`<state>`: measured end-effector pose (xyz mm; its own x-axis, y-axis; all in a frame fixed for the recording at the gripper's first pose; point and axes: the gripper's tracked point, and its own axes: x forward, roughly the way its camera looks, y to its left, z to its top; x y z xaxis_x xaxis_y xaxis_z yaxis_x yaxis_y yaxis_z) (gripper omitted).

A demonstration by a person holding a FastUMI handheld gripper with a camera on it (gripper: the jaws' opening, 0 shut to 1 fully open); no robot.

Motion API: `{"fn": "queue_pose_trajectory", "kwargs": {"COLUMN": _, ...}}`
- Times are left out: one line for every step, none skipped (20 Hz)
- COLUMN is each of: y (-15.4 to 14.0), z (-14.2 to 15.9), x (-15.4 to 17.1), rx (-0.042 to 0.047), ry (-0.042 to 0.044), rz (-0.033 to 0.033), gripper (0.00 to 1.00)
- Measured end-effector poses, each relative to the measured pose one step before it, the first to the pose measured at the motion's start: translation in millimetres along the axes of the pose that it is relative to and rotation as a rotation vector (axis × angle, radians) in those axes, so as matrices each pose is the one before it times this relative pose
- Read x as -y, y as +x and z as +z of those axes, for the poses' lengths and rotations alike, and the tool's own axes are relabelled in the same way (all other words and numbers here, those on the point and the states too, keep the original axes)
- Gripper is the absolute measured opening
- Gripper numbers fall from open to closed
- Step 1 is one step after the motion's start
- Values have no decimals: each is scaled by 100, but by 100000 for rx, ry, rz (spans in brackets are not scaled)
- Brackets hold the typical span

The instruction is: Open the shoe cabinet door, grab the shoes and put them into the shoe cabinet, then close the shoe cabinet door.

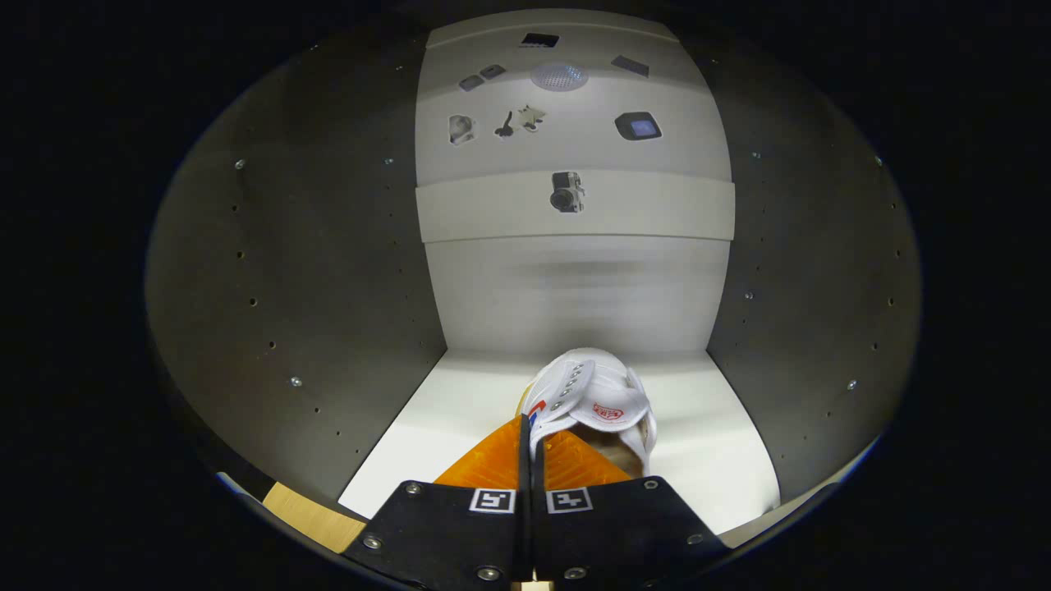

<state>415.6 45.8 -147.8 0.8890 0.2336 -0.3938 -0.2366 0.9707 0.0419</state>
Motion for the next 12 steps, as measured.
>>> {"fn": "queue_pose_trajectory", "kwargs": {"y": 110, "z": -169, "x": -56, "rx": -153, "ry": -177, "rz": 419, "gripper": 0}}
{"fn": "queue_pose_trajectory", "kwargs": {"y": -54, "z": -189, "x": -11, "rx": -204, "ry": -25, "rz": 452, "gripper": 0}}
{"fn": "queue_pose_trajectory", "kwargs": {"y": 57, "z": -268, "x": -84, "rx": -684, "ry": 455, "rz": 543, "gripper": 0}}
{"fn": "queue_pose_trajectory", "kwargs": {"y": -80, "z": -285, "x": -53, "rx": -850, "ry": 146, "rz": 659, "gripper": 2}}
{"fn": "queue_pose_trajectory", "kwargs": {"y": 324, "z": -353, "x": 158, "rx": -501, "ry": 88, "rz": 476, "gripper": 4}}
{"fn": "queue_pose_trajectory", "kwargs": {"y": -8, "z": -337, "x": -63, "rx": -804, "ry": -745, "rz": 1004, "gripper": 10}}
{"fn": "queue_pose_trajectory", "kwargs": {"y": -334, "z": 678, "x": 197, "rx": 1577, "ry": -849, "rz": 88, "gripper": 12}}
{"fn": "queue_pose_trajectory", "kwargs": {"y": -366, "z": 307, "x": 305, "rx": 677, "ry": -391, "rz": -934, "gripper": 18}}
{"fn": "queue_pose_trajectory", "kwargs": {"y": -335, "z": 17, "x": -192, "rx": -131, "ry": 493, "rz": 280, "gripper": 23}}
{"fn": "queue_pose_trajectory", "kwargs": {"y": 86, "z": -422, "x": -309, "rx": -525, "ry": 910, "rz": 310, "gripper": 31}}
{"fn": "queue_pose_trajectory", "kwargs": {"y": -159, "z": -124, "x": -177, "rx": -56, "ry": 268, "rz": 37, "gripper": 32}}
{"fn": "queue_pose_trajectory", "kwargs": {"y": -206, "z": 9, "x": -57, "rx": 571, "ry": -197, "rz": -84, "gripper": 35}}
